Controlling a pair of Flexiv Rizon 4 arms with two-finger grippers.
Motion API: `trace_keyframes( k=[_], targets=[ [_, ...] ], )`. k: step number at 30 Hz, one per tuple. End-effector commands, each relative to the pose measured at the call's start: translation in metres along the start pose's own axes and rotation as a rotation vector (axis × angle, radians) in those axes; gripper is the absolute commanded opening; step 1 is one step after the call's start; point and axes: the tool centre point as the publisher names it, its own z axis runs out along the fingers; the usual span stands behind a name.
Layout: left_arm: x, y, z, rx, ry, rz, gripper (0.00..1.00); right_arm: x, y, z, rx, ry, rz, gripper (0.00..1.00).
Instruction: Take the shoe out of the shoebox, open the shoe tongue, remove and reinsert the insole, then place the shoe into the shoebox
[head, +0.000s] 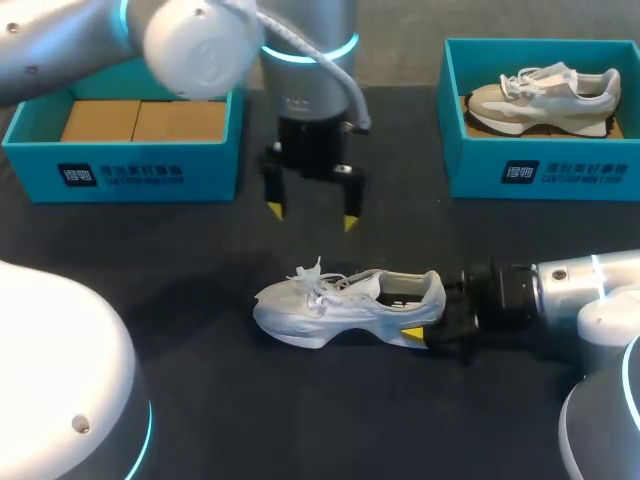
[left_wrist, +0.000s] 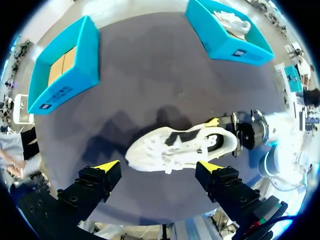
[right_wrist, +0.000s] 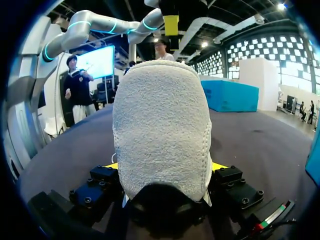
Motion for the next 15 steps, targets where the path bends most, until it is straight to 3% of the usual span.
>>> trace_keyframes(
  k=[1, 15],
  targets=[
    [0.03, -0.007, 0.01, -0.016, -0.036, 0.016, 1.0, 0.0, -0.001, 0.0, 0.003, -0.002, -0.001, 0.0],
    [0.066, -0.004, 0.047, -0.082, -0.09, 0.059, 1.0, 0.0, -0.001, 0.0, 0.003, -0.002, -0.001, 0.0]
  ],
)
